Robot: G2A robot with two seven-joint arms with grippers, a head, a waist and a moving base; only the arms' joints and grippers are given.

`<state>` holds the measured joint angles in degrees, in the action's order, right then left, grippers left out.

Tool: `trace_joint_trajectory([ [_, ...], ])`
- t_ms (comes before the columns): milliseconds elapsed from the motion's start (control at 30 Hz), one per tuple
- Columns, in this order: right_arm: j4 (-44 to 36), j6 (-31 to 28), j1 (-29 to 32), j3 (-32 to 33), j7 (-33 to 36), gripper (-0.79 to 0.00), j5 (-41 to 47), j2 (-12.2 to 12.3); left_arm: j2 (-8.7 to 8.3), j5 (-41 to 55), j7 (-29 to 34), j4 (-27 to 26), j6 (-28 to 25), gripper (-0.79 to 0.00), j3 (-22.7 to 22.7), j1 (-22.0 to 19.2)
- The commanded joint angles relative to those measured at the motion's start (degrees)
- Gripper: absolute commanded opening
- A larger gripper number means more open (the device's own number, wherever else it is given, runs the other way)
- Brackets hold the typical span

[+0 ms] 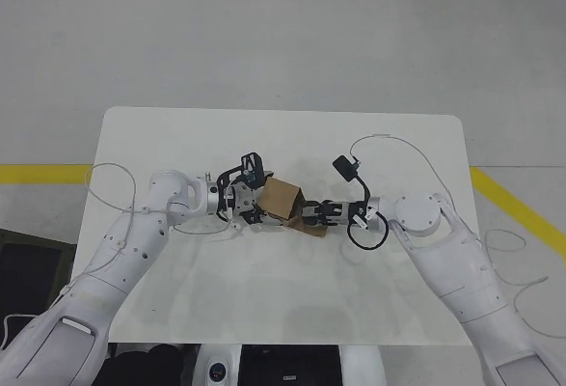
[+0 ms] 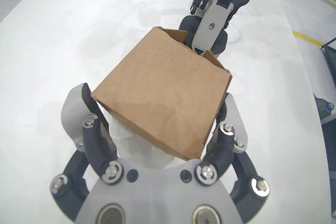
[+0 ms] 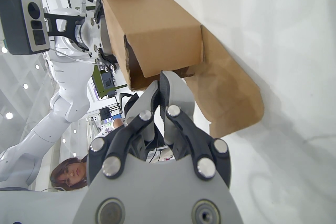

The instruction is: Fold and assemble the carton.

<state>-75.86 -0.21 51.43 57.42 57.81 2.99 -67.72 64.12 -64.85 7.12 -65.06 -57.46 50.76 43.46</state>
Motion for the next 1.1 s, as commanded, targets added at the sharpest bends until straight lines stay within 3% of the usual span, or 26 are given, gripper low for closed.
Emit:
trace_joint_trajectory([
  [0,0.85,-0.48,-0.66,-0.79,0.0,-0.785,0.4,-0.27,0.02,-0.03,0.05,0.04,0.13,0.0,0.04,0.02],
  [1067,15.07,-10.02,-9.97,-9.93,-2.32,-0.785,6.03,-5.33,0.14,0.16,0.44,-0.12,-0.14,0.0,0.62,0.36],
])
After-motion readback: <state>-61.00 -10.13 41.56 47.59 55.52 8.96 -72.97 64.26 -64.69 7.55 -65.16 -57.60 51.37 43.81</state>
